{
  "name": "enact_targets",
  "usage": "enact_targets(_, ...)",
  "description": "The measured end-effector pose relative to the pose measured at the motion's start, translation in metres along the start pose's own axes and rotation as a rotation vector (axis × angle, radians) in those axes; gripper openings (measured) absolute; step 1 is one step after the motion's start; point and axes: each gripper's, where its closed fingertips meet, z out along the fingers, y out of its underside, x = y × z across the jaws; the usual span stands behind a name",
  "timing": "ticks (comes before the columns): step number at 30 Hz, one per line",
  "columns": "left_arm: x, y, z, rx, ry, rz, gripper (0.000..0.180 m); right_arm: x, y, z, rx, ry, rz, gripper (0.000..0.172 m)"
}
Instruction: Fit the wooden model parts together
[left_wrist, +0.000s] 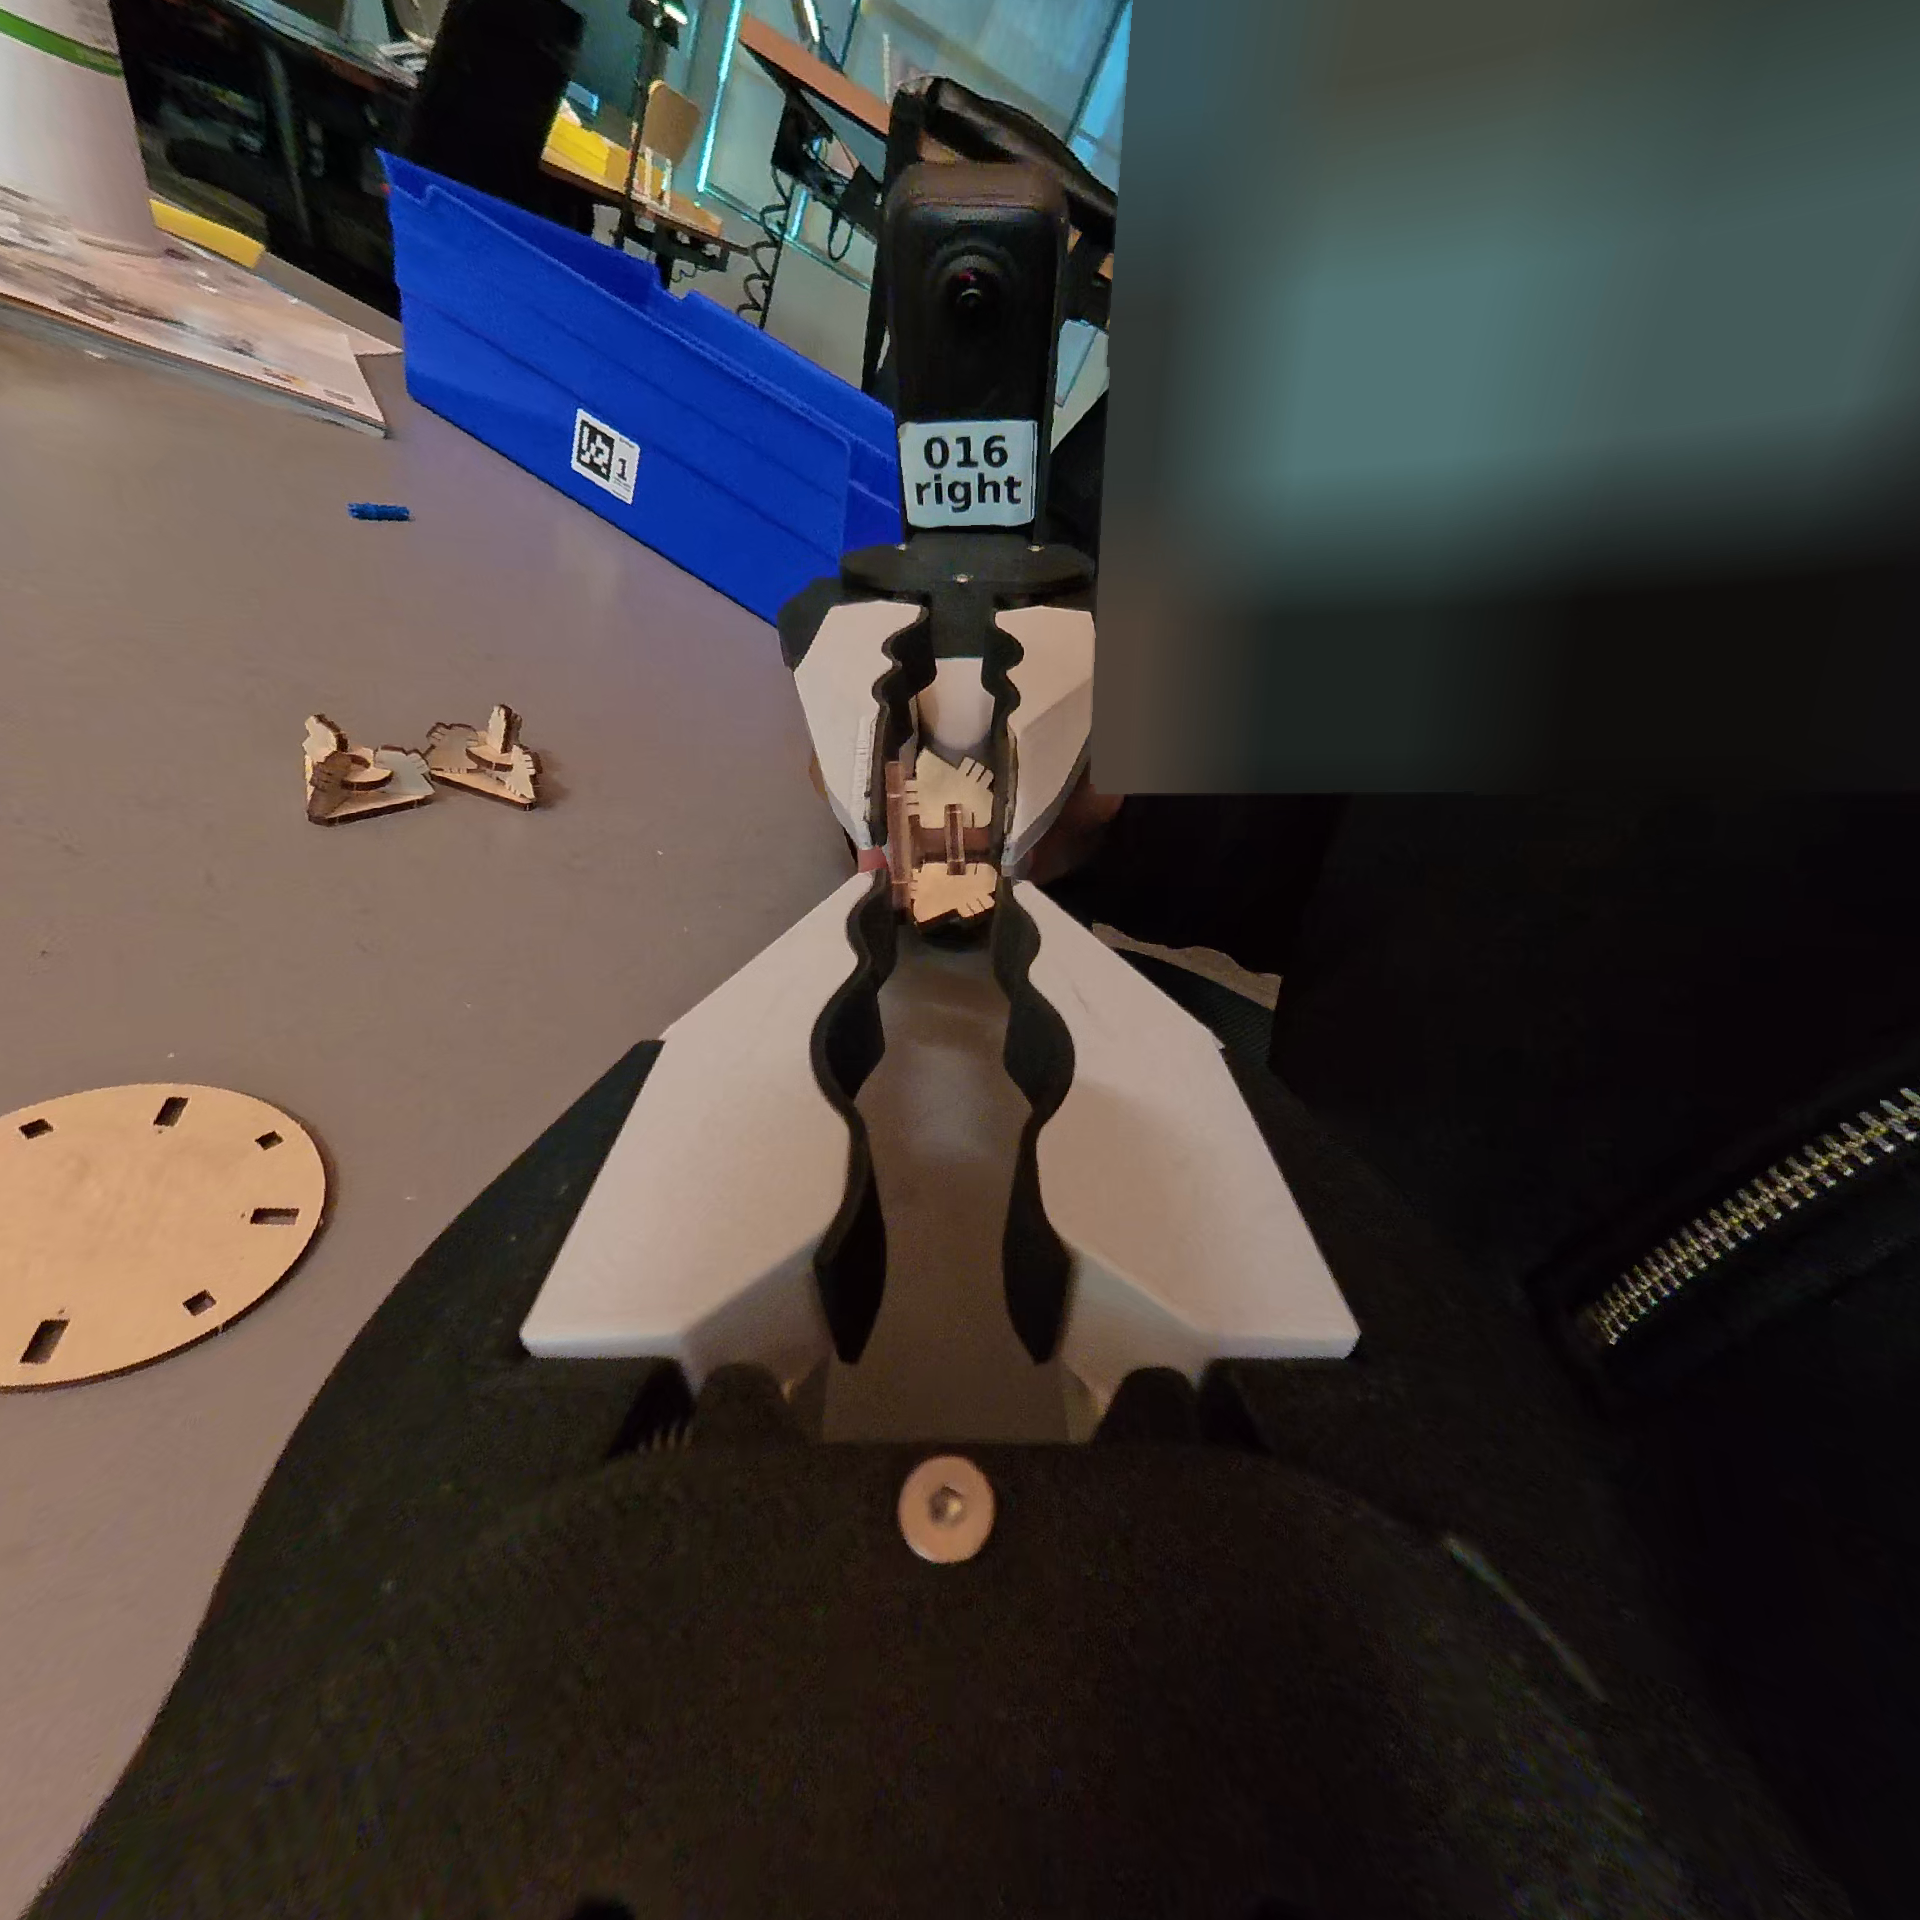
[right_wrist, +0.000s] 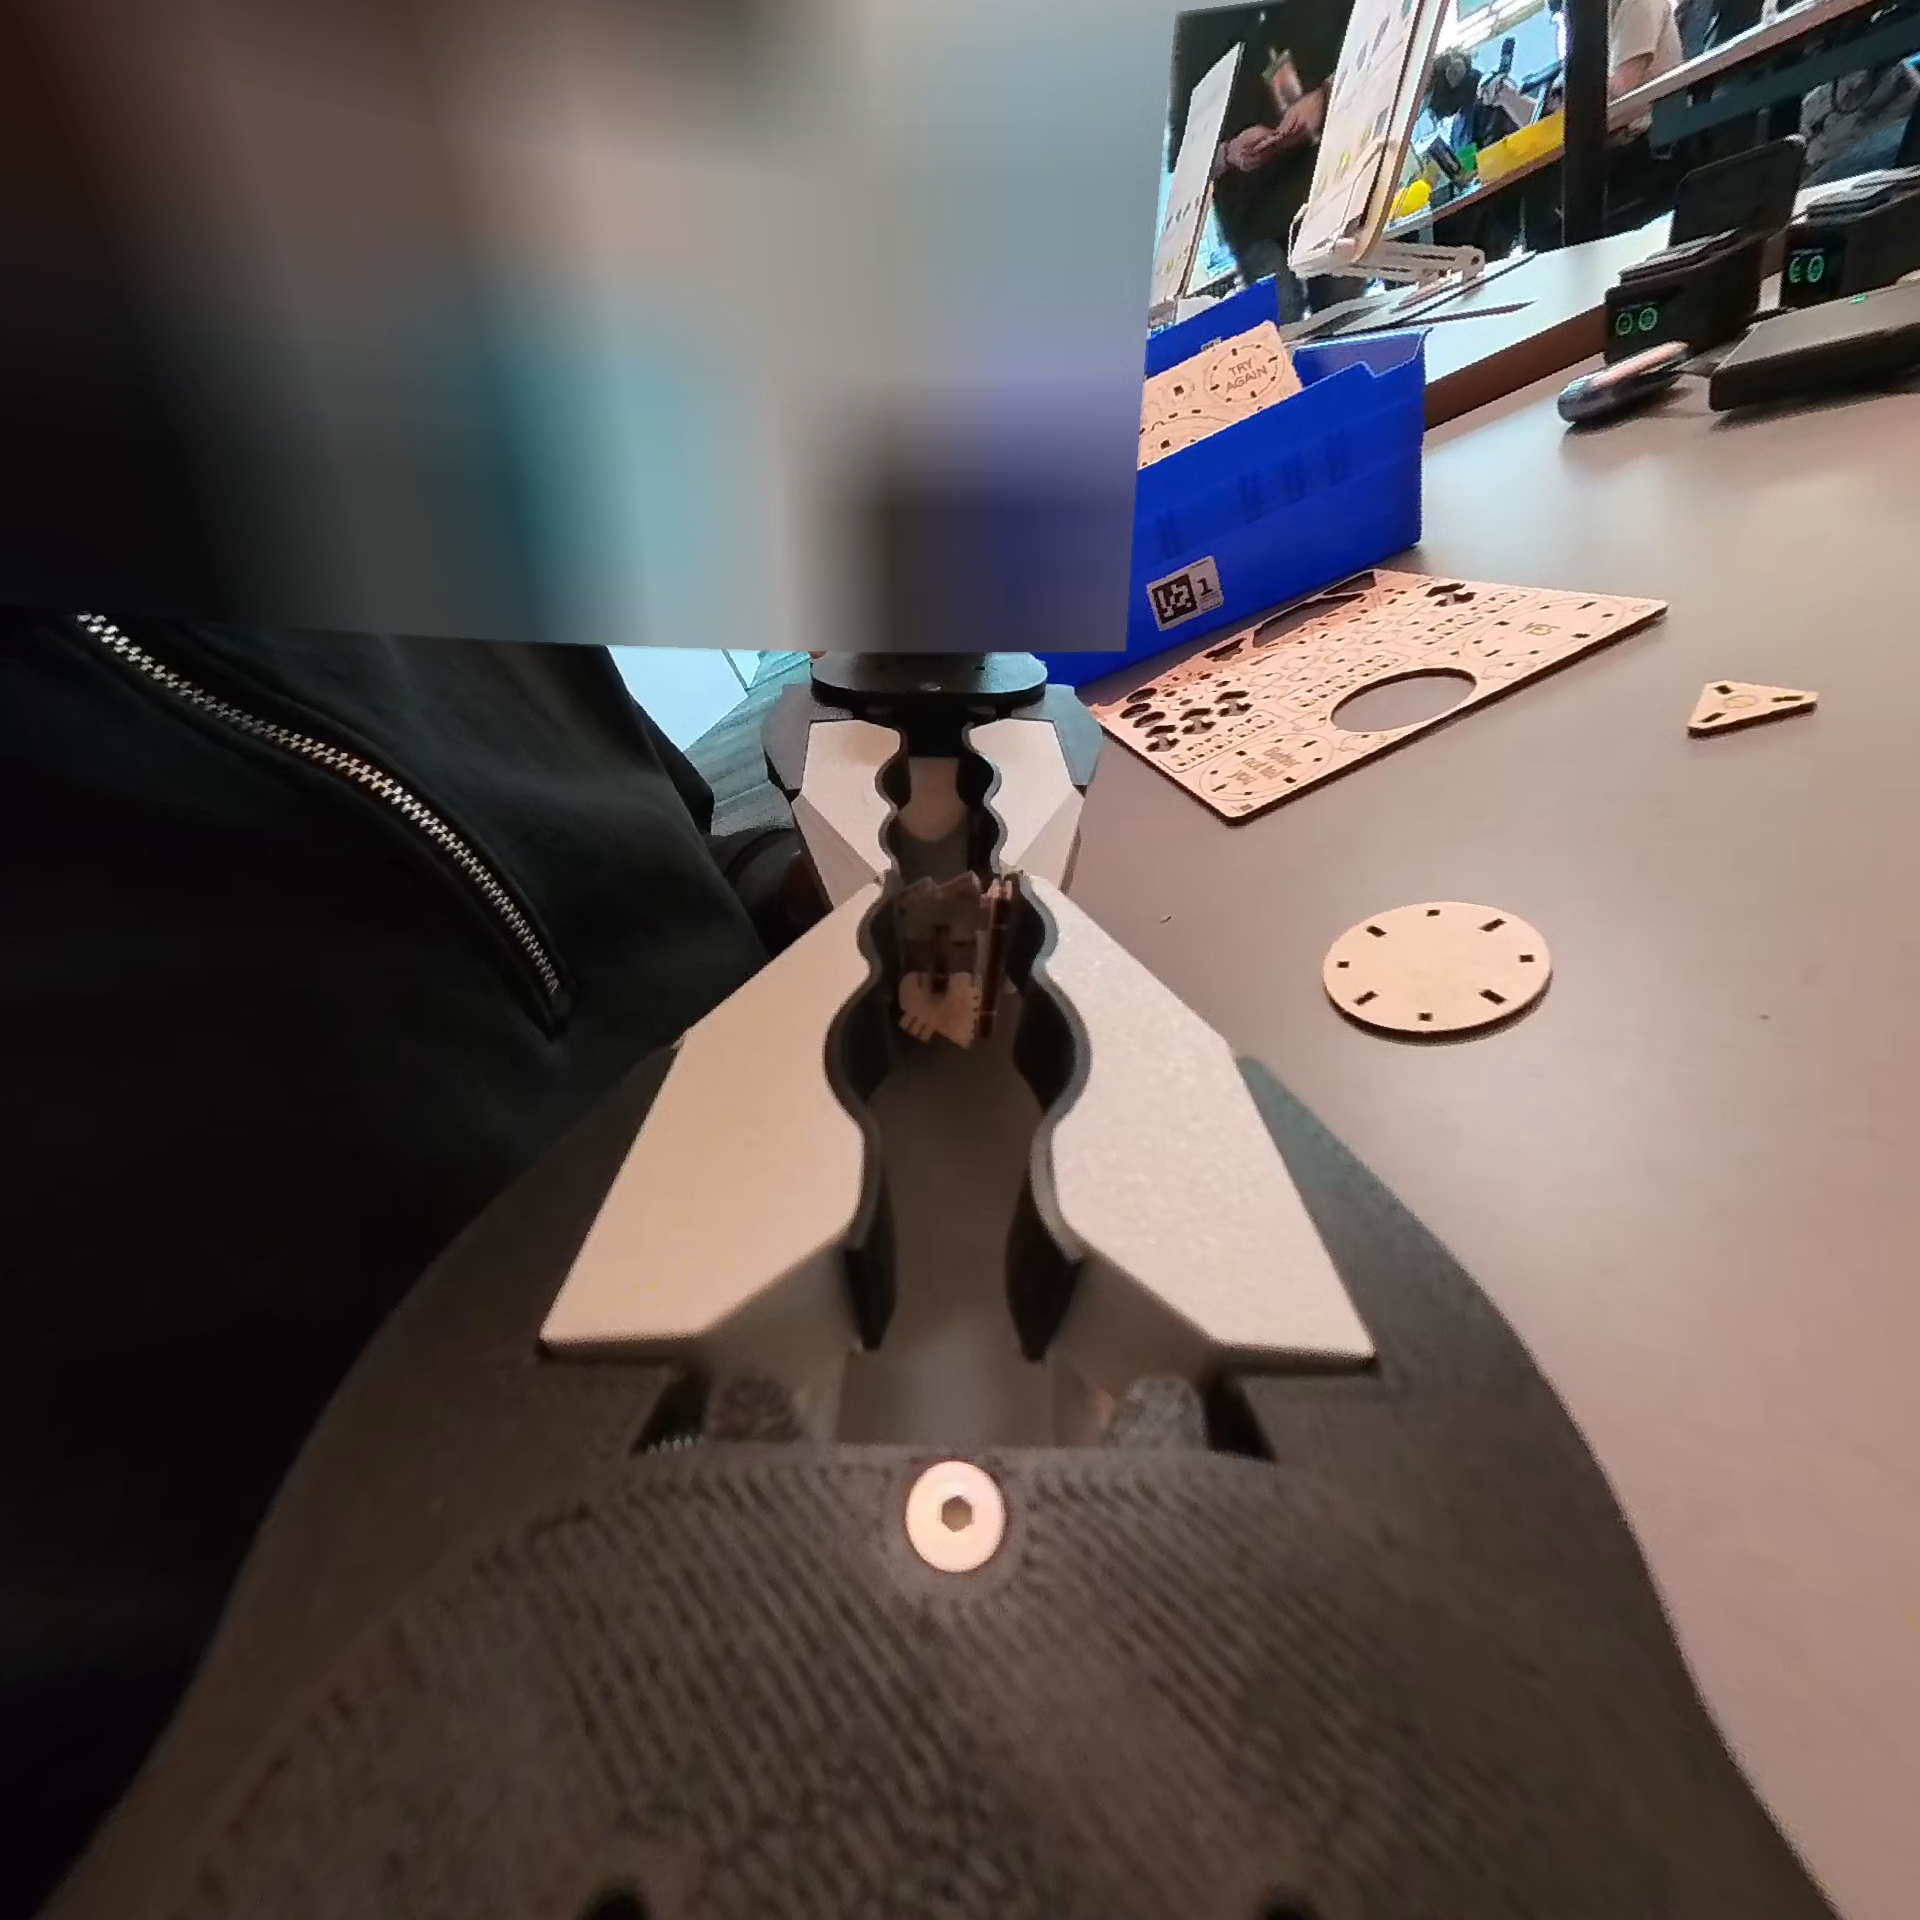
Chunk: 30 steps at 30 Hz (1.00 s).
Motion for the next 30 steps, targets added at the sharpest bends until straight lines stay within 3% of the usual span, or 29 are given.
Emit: enact_targets(30, 0.009, -0.01, 0.001, 0.076, 0.065, 0.005, 0.018, -0.008, -0.011, -0.003, 0.069, -0.01, -0.015, 0.018)
